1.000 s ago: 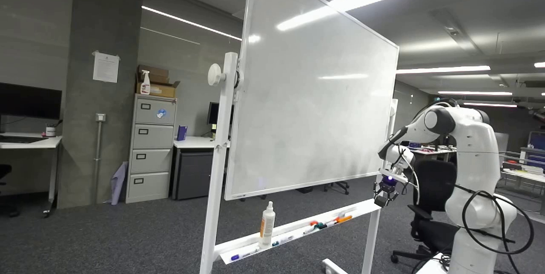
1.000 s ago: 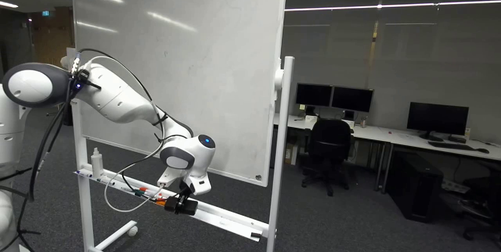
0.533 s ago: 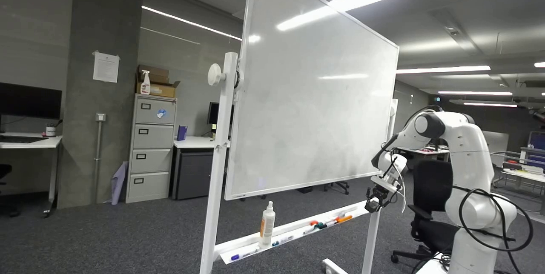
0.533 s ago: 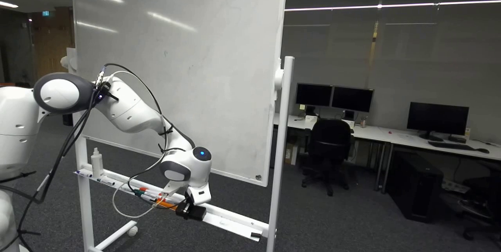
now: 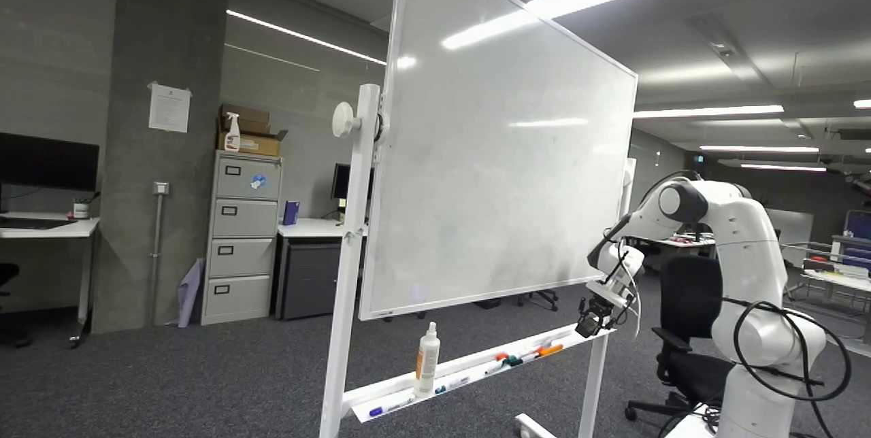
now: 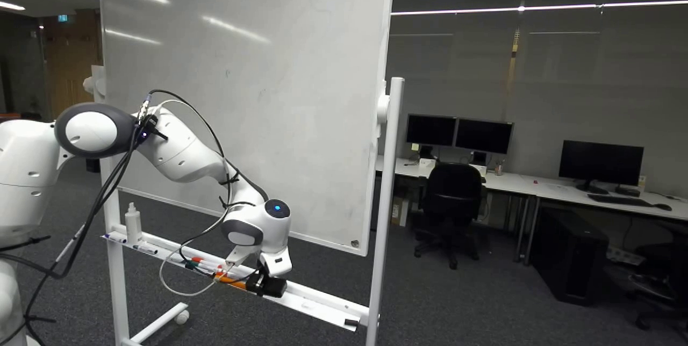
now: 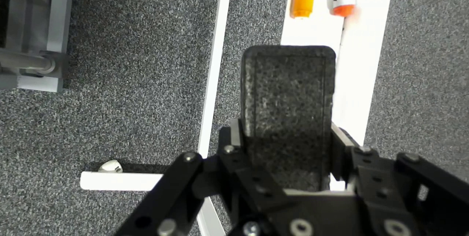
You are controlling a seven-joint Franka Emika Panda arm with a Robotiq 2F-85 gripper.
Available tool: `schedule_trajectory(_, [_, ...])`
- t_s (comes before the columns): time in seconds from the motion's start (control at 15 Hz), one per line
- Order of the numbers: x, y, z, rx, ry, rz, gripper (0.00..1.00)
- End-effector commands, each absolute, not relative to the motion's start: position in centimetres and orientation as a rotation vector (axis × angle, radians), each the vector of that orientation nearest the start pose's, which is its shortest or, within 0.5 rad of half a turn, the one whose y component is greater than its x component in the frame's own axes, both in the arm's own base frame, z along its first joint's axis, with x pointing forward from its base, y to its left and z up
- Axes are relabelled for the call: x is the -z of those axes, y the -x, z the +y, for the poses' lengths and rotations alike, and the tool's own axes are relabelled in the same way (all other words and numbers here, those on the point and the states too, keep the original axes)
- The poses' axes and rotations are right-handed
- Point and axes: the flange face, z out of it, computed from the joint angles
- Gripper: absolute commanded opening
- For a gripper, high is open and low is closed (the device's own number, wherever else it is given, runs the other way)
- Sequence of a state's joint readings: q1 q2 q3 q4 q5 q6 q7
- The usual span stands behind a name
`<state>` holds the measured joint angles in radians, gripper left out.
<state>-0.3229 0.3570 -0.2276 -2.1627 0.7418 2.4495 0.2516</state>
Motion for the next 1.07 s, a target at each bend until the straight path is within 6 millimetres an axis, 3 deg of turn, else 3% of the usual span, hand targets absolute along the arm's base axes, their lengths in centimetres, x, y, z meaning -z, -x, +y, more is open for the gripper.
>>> schedule_trajectory(0.0, [-23.4,-49.5,-29.5,0.069,2.099,1.753,0.34])
schedule_trajectory(0.53, [-21.9,-50.9,-29.3,0.068,2.055,1.768,0.34])
schedule_trajectory(1.0, [-19.9,-50.8,-29.6,0.029,2.054,1.798,0.34])
